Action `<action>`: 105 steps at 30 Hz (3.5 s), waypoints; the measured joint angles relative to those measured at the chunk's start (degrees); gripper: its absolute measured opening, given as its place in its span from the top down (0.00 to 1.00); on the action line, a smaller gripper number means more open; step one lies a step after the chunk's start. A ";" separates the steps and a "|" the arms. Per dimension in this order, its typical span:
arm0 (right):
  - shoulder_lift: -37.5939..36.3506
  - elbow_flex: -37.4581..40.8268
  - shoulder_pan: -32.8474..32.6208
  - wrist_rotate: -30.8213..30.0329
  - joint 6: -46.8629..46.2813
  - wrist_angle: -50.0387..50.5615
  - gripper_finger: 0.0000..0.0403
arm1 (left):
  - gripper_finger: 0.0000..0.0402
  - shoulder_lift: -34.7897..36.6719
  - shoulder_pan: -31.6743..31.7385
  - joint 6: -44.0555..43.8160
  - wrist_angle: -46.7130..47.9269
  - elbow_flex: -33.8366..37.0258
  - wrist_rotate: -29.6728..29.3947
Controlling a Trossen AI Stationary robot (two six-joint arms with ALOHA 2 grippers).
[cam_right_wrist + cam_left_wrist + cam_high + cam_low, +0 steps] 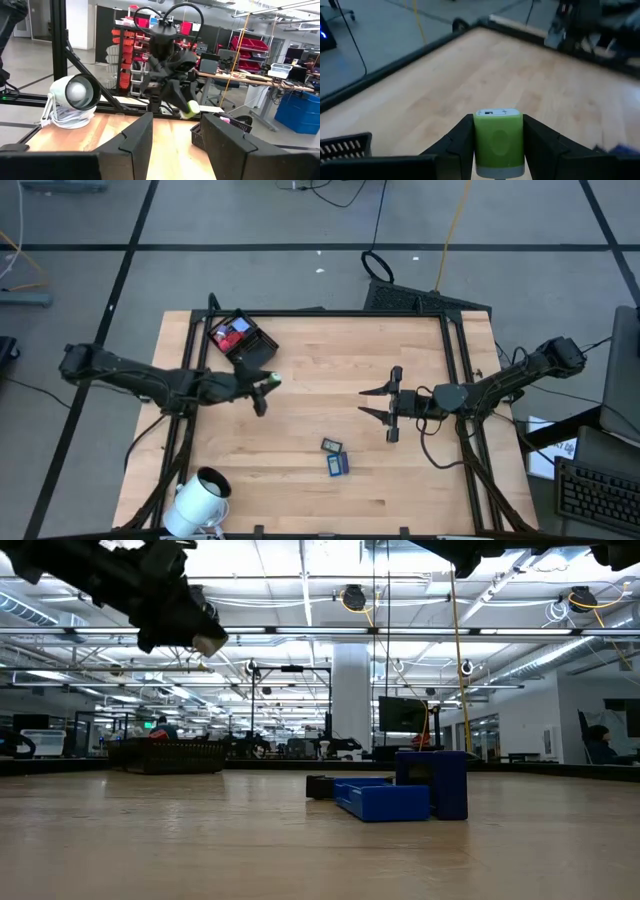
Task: Pick & Place Office items
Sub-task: Put the green charger adapter into the top black bin
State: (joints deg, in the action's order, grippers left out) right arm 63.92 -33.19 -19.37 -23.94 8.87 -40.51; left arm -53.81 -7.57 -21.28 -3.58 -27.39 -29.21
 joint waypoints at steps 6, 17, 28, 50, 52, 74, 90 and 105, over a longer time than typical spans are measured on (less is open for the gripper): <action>-0.01 0.00 0.90 0.00 -0.46 0.05 0.62 | 0.67 5.45 4.61 -0.68 -1.02 2.44 -4.33; 0.00 0.00 1.06 0.00 -0.71 0.46 0.62 | 0.67 6.72 15.46 -6.43 3.33 2.44 -12.91; -0.01 0.00 1.06 0.01 -0.71 0.48 0.62 | 0.67 6.38 27.61 -12.51 8.72 2.47 -13.40; 0.00 0.00 1.59 0.07 -0.69 0.28 0.62 | 0.67 2.59 44.72 -13.73 10.47 2.49 -1.01; 0.00 0.00 1.99 0.04 -0.71 0.24 0.62 | 0.67 0.05 46.03 -13.71 10.56 2.49 2.57; 0.00 0.00 2.57 0.20 -2.18 0.92 0.62 | 0.61 -12.96 50.07 -14.42 1.51 2.49 0.11; 0.00 0.00 2.57 0.22 -2.20 1.32 0.62 | 0.87 -10.57 49.72 -7.71 1.48 2.49 8.12; 0.00 0.00 2.55 0.22 -2.22 1.79 0.62 | 0.88 -4.98 39.61 2.15 -0.83 2.49 23.01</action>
State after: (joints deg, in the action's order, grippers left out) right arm 63.92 -33.19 -16.82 -23.73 6.66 -38.72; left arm -58.78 32.04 -19.13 -4.41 -24.91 -6.20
